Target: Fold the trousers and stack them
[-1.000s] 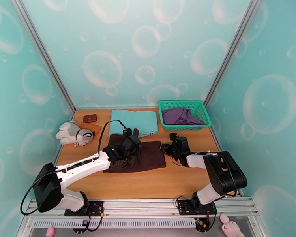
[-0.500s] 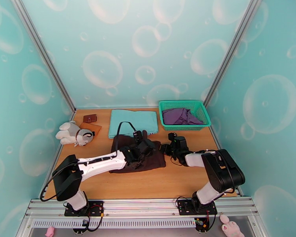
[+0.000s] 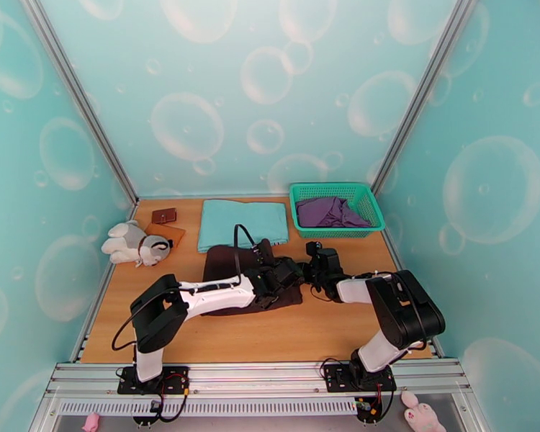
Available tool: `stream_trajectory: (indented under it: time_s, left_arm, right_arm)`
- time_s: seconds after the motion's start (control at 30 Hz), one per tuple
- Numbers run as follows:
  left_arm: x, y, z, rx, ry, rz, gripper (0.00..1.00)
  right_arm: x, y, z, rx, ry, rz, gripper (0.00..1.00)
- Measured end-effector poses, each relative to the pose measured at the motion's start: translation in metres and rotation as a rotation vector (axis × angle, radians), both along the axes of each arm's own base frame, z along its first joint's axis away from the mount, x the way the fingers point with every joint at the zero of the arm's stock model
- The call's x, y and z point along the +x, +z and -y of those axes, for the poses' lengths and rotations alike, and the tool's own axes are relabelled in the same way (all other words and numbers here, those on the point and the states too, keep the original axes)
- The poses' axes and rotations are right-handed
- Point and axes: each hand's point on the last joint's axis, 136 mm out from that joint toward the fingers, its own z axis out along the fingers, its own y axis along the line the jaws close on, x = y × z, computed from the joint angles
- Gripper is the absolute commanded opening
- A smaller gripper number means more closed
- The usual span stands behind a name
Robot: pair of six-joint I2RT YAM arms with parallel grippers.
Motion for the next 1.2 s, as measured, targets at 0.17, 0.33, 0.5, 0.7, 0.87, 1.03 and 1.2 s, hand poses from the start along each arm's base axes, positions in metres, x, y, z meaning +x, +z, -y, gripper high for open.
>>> stream_trajectory:
  time_s: [0.17,0.33,0.5,0.7,0.87,1.03,1.2]
  left_arm:
    - [-0.004,0.010,0.017,-0.024,-0.008,0.027,0.00]
    - [-0.002,-0.002,0.026,-0.021,-0.002,0.017,0.04]
    - [0.002,-0.022,0.034,-0.004,-0.023,0.016,0.49]
    - [0.003,-0.008,0.027,-0.021,-0.074,0.112,0.99]
    - [-0.007,0.048,-0.009,-0.079,-0.149,0.270,0.99]
    - [-0.018,0.080,-0.062,-0.126,-0.262,0.398,0.99]
    - [0.002,0.051,-0.122,-0.082,-0.315,0.382,0.99]
  right_arm:
    - [0.001,0.000,0.000,0.000,0.000,0.001,0.12]
    - [0.002,0.000,0.000,0.001,0.000,0.004,0.13]
    - [0.003,0.001,0.000,0.006,-0.006,0.003,0.30]
    - [0.003,0.009,0.026,0.039,-0.093,0.013,0.57]
    - [-0.005,0.033,0.054,0.045,-0.186,0.094,0.63]
    - [-0.010,0.086,0.038,0.050,-0.148,0.286,0.71]
    - [-0.019,0.117,-0.029,0.090,0.089,0.401,0.69]
